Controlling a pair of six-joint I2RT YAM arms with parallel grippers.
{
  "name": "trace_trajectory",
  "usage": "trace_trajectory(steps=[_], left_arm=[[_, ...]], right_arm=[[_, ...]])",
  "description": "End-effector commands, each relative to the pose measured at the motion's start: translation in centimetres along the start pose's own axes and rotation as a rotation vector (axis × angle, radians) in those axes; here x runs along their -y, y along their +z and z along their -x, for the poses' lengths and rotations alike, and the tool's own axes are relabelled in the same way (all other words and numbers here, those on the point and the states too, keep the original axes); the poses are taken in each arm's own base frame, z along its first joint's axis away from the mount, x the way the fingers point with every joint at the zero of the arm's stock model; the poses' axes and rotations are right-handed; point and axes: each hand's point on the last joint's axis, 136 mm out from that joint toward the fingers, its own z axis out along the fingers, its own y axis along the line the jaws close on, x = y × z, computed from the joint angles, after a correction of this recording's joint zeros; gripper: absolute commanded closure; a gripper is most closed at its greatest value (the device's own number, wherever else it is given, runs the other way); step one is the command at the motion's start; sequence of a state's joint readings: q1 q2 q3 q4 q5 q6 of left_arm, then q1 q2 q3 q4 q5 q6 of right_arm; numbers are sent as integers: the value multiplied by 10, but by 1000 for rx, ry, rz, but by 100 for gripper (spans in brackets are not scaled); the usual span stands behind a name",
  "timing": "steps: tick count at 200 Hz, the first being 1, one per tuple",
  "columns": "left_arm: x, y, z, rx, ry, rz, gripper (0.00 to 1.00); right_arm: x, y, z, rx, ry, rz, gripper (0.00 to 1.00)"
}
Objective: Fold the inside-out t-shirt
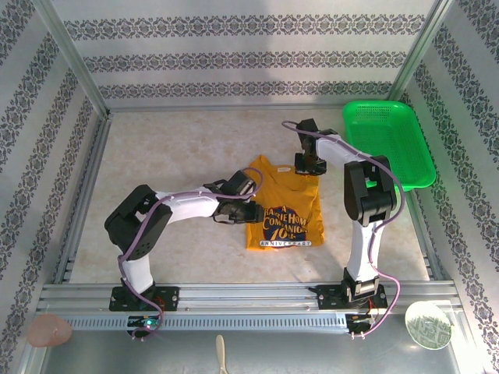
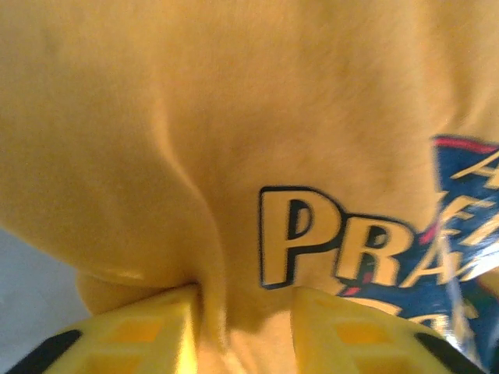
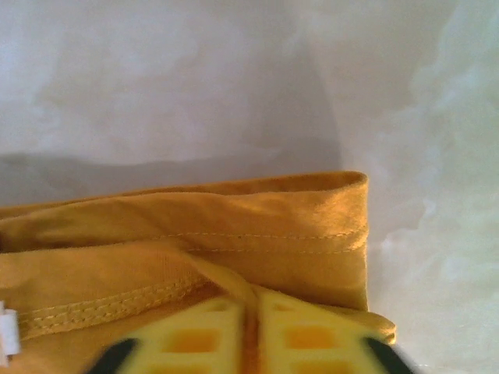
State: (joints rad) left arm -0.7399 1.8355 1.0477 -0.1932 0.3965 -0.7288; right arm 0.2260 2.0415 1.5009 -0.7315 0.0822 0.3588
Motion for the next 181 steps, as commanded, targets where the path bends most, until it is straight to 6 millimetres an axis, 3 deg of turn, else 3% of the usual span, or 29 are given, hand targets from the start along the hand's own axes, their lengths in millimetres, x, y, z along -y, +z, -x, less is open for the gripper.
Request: trace_trajectory(steps=[1,33,69,111,125,131,156,181], left_arm=[[-13,11,-20,-65,16,36,76],[-31,22,-34,-114,10,72,100],[-45,30,-46,-153,6,105,100],[-52,34,-51,-170,9,119,100],[-49,34,-49,-164,11,112,100],[-48,33,-47,-161,12,112,100],[-33,26,-35,-130,22,87,99],[-10,5,-14,-75,45,49,78]], right_arm=[[10,-18,16,44,0,-29,100],[11,-48,40,125,58,16,100],[13,-65,63,181,133,56,100],[6,-53,75,179,198,100,97],[3,-45,71,152,204,115,63],[3,-46,69,154,203,117,56],[16,-71,52,212,209,120,51],[31,-99,13,240,234,141,51]])
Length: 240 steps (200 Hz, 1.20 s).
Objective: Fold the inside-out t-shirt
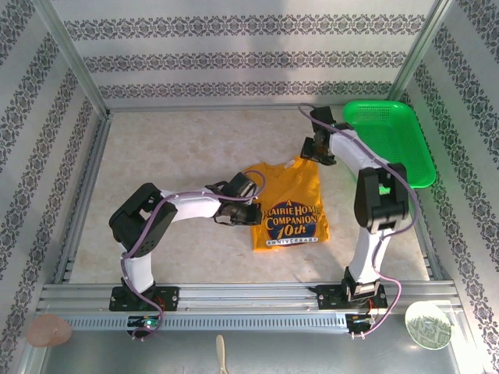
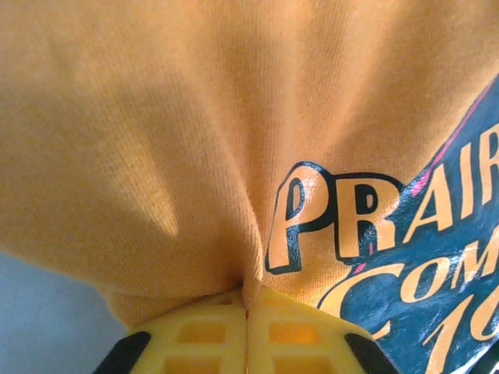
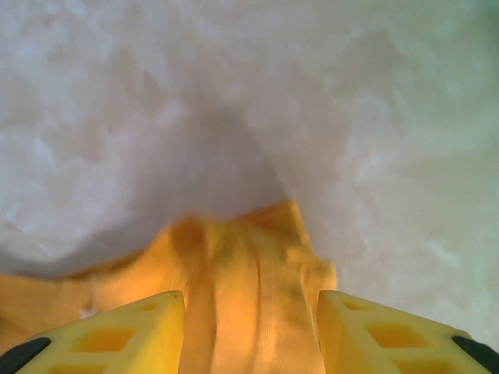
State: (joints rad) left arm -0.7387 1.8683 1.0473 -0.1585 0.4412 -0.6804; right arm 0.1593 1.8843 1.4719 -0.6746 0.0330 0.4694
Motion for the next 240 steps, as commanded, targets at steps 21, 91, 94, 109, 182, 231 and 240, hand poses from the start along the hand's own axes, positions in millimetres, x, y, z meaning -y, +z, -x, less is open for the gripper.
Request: trace_trajectory(steps=[21,91,94,109,182,231,240], left_arm=[[6,-33,7,16,8,57,48],[51,-55,8,88,4,-110,36],[51,-52,6,80,0,-117,36],[48,-36,0,59,-24,-143,36],[-17,-15,-40,52,-138,-13,38],[-28,-97,4,255,-147,52,29],[-33,-111,22,278,-162,55,28]], right_arm=[[29,-65,-47,84,88,78,51],[33,-38,-175,-53,209,182,75],[33,-35,-180,-61,208,180,75],[32,-26,-199,-87,202,161,75],[39,-15,-250,-138,198,102,66],[26,-49,-212,-44,165,166,60],[25,-56,-200,-28,162,169,58]])
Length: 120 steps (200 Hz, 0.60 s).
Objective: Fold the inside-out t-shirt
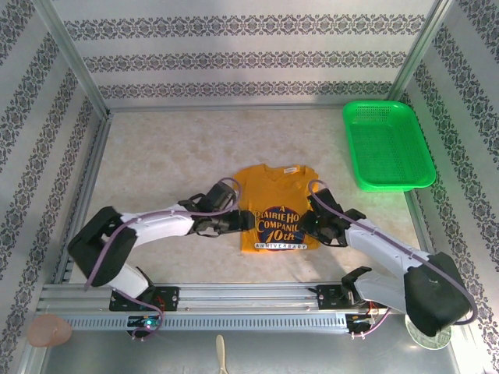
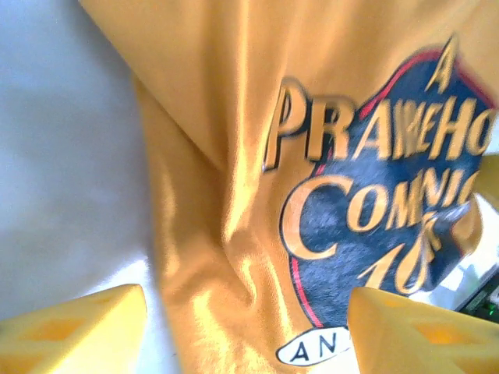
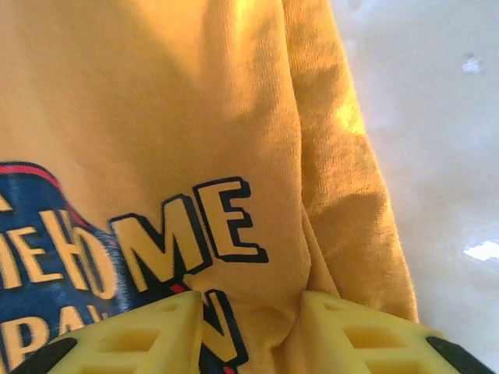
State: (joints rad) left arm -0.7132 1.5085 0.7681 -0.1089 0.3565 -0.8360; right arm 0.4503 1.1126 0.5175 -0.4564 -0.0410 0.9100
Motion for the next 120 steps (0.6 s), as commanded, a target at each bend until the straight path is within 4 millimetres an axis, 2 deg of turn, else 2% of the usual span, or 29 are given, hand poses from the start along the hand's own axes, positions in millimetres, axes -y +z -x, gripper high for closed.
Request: trace_trajectory(steps=[1,22,51,68,100,120], left_arm=[[-11,-38,53,119,-26,71,28],[-12,-47,91,117,-28,78,28],[1,-30,125,42,32,97,37],[-1,-14,133,-15,36,131,39],[-15,-1,149,-25,42,237,38],[-17,11,155,-49,50,253,38]], right_arm=[[-11,-23,30,68,-18,5,58],[-14,-32,48,90,-34,-1,55],[-13,-28,49,72,-32,-3,55],[-10,-20,42,58,-18,1,55],[-6,-9,28,42,-15,-8,55],[-2,1,22,30,-2,-20,55]])
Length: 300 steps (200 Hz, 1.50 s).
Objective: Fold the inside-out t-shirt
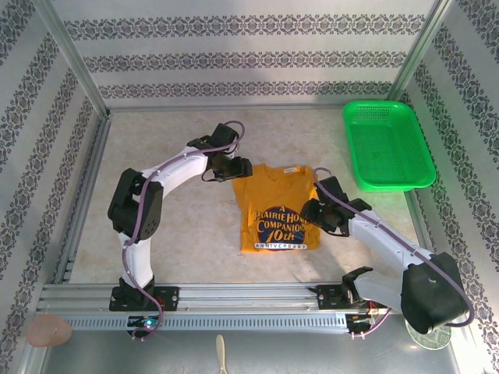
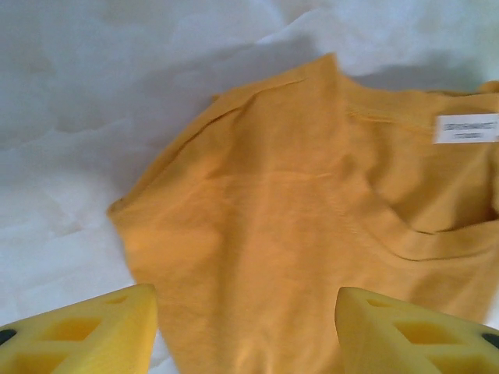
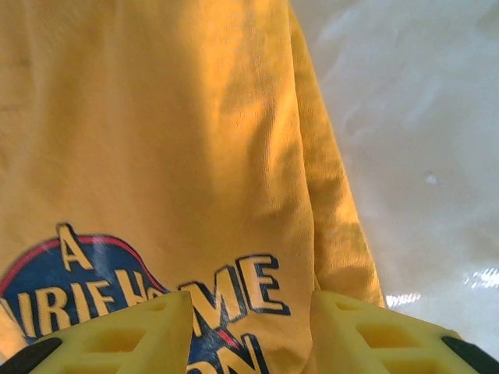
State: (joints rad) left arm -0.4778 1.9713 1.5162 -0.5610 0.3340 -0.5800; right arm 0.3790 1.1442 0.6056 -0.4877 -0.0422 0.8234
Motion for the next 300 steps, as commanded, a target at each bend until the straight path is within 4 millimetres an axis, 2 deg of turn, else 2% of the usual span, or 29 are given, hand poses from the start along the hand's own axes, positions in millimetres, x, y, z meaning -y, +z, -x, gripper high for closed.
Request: trace_trajectory(steps=[1,82,104,122,133,143,172,216,253,283,300], left_arm=[[-9,4,-6,-63,40,72,38],[2,39,6,-97,42,43,41],[5,51,6,-122,42,36,45],[5,58,5,-137,45,35,53],[6,59,6,-136,51,37,71],[8,55,9,-119,58,39,83],[18,35,21,-67,86,33,100],[48,4,31,15,81,-97,100],[81,-19,36,97,55,-295,100],[104,-24,35,132,16,-517,100],[109,-20,37,129,-33,-644,100]], right_arm=[[6,12,-8,-11,21,-23,55],[19,37,-19,-52,57,-88,54],[22,41,-20,-57,71,-102,54],[23,42,-21,-57,76,-110,54],[24,42,-21,-57,78,-115,54],[25,42,-21,-58,79,-118,54],[28,45,-22,-61,81,-135,54],[32,48,-25,-72,87,-154,54],[35,49,-26,-72,91,-165,54],[35,50,-26,-74,91,-169,54],[34,50,-25,-76,89,-170,53]])
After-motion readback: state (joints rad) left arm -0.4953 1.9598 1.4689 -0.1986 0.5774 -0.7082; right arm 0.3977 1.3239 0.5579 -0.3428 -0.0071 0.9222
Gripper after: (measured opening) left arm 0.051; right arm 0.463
